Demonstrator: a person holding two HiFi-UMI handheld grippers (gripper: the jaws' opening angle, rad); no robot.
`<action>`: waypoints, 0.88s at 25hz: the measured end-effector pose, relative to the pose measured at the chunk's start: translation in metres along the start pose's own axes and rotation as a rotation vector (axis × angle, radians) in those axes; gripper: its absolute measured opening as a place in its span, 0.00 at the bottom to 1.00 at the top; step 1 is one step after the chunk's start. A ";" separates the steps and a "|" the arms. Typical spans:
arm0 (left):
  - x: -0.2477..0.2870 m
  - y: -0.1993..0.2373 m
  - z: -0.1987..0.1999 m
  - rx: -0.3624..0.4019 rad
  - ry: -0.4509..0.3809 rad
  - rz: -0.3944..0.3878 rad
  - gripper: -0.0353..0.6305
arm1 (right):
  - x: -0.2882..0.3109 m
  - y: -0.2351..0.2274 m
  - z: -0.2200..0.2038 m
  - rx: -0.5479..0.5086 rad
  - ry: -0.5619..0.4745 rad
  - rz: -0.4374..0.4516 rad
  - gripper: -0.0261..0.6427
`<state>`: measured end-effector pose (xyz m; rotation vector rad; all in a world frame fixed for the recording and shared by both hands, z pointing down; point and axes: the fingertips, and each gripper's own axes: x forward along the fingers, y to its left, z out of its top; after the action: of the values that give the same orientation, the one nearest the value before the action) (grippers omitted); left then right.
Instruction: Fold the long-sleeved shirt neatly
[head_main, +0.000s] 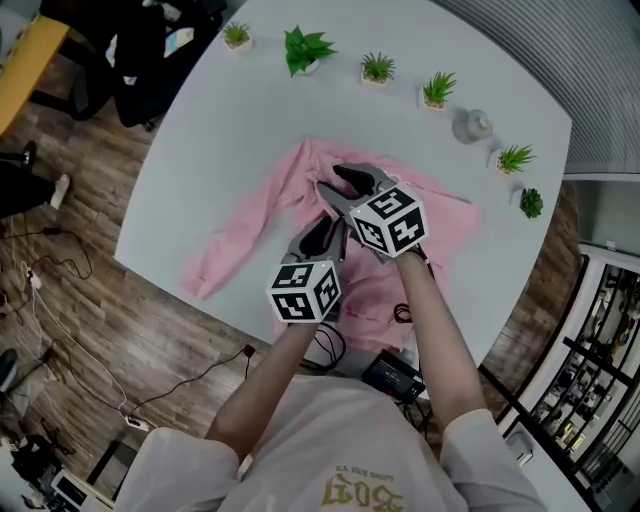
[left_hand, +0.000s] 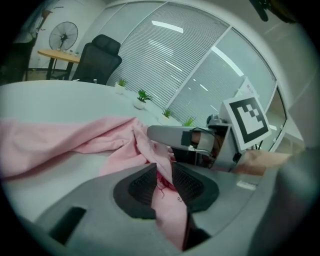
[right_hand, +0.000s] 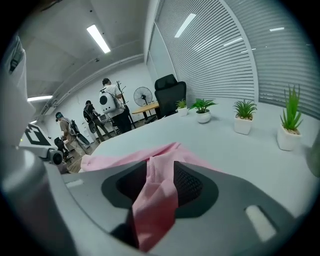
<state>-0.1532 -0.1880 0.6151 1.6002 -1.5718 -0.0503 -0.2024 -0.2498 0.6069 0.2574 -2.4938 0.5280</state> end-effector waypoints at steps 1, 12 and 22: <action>-0.001 0.001 0.001 -0.007 -0.004 0.001 0.20 | -0.003 -0.001 0.001 0.007 -0.011 -0.011 0.30; -0.012 -0.009 0.018 0.082 -0.029 -0.090 0.18 | -0.070 -0.011 0.025 0.097 -0.214 -0.178 0.33; -0.023 -0.037 0.028 0.380 -0.051 -0.114 0.15 | -0.141 0.022 0.015 0.155 -0.344 -0.284 0.34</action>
<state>-0.1443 -0.1899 0.5638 1.9957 -1.5945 0.1557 -0.1007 -0.2263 0.5082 0.8103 -2.6792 0.5977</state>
